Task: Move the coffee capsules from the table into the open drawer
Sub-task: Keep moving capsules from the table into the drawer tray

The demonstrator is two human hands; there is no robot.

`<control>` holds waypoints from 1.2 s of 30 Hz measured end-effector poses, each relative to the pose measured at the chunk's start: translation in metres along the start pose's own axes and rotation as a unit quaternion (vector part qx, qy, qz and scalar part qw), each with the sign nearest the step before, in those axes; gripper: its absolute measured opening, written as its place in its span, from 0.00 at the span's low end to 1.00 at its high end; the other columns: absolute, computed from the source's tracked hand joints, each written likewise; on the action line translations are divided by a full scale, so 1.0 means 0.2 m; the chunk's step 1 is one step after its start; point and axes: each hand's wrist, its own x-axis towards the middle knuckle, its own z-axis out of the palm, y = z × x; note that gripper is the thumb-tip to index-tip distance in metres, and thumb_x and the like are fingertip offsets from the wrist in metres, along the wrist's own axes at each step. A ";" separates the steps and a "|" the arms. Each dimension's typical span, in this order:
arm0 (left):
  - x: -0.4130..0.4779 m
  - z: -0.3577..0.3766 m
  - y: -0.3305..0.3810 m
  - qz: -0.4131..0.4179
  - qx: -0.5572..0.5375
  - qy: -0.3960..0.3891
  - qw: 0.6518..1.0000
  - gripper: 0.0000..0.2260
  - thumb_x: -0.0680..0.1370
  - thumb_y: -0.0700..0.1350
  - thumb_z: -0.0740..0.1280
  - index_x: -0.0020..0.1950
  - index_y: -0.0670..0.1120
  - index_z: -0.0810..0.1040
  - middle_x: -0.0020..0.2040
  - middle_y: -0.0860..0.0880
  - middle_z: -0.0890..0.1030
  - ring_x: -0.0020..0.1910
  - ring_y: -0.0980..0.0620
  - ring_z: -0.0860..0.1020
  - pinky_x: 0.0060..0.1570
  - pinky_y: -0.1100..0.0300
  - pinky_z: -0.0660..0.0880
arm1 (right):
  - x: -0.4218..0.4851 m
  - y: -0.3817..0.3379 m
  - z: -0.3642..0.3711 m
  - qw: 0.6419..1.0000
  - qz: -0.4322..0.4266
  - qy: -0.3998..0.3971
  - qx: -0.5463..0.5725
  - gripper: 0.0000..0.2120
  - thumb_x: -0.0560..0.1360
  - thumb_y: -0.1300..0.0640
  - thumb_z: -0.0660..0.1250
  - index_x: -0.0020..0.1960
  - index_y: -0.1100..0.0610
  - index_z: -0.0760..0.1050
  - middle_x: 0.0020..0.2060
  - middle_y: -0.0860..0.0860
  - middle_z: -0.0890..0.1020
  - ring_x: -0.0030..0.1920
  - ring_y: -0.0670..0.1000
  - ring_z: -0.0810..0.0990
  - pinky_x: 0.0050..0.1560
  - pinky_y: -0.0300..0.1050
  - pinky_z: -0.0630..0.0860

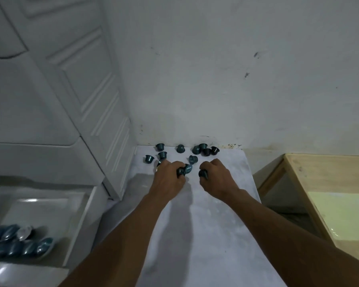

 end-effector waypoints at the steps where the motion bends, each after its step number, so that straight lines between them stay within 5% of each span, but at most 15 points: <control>1: -0.05 -0.03 0.03 -0.017 -0.024 0.019 0.999 0.12 0.71 0.40 0.67 0.54 0.47 0.80 0.47 0.46 0.79 0.52 0.48 0.75 0.50 0.57 0.74 | -0.04 -0.02 -0.02 1.000 -0.012 0.005 -0.001 0.12 0.74 0.60 0.64 0.57 0.59 0.73 0.49 0.58 0.76 0.52 0.58 0.75 0.43 0.41 0.65; 7: -0.36 -0.19 0.12 -0.093 -0.135 0.118 0.979 0.16 0.67 0.45 0.76 0.51 0.49 0.77 0.46 0.49 0.80 0.45 0.50 0.78 0.47 0.57 0.75 | -0.30 -0.15 -0.14 0.996 -0.072 0.044 0.016 0.11 0.74 0.60 0.64 0.56 0.60 0.74 0.50 0.58 0.77 0.53 0.58 0.75 0.43 0.40 0.64; 17: -0.88 -0.55 0.11 -0.133 -0.082 0.216 0.964 0.11 0.67 0.49 0.74 0.38 0.48 0.73 0.32 0.53 0.77 0.34 0.52 0.76 0.36 0.58 0.72 | -0.59 -0.55 -0.20 0.986 -0.147 0.057 0.045 0.15 0.73 0.60 0.65 0.59 0.59 0.73 0.54 0.58 0.76 0.54 0.59 0.75 0.48 0.44 0.69; 22: -1.06 -0.74 -0.05 -0.143 -0.081 0.216 0.963 0.13 0.67 0.45 0.74 0.49 0.46 0.78 0.42 0.50 0.82 0.42 0.51 0.80 0.44 0.57 0.77 | -0.66 -0.84 -0.14 0.978 -0.194 0.053 0.056 0.18 0.73 0.59 0.67 0.62 0.58 0.72 0.55 0.58 0.76 0.54 0.58 0.75 0.52 0.46 0.71; 36: -1.50 -1.42 -0.79 -0.141 0.012 0.195 0.971 0.18 0.70 0.45 0.74 0.58 0.44 0.77 0.53 0.46 0.80 0.50 0.50 0.77 0.49 0.63 0.71 | -0.78 -1.83 0.29 0.967 -0.239 0.056 0.065 0.12 0.72 0.65 0.68 0.56 0.63 0.77 0.52 0.60 0.76 0.51 0.57 0.75 0.53 0.46 0.72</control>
